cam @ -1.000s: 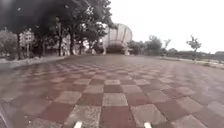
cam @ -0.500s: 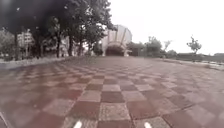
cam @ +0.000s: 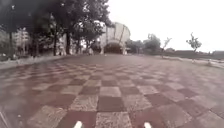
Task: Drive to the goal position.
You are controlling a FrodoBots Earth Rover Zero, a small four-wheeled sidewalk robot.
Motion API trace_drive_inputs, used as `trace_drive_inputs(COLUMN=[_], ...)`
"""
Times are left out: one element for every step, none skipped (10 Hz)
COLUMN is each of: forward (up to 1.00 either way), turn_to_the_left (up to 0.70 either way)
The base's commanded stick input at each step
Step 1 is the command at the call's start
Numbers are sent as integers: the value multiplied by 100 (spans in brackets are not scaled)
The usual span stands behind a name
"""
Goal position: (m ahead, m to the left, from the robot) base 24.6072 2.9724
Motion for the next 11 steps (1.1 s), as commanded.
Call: trace_drive_inputs(forward=[50, 50, 50, 50, 50, 50, 50, 50, 50, 50, 50], turn_to_the_left=[0, 0, 10, 41, 50, 7, 0, 0, 0, 0, 0])
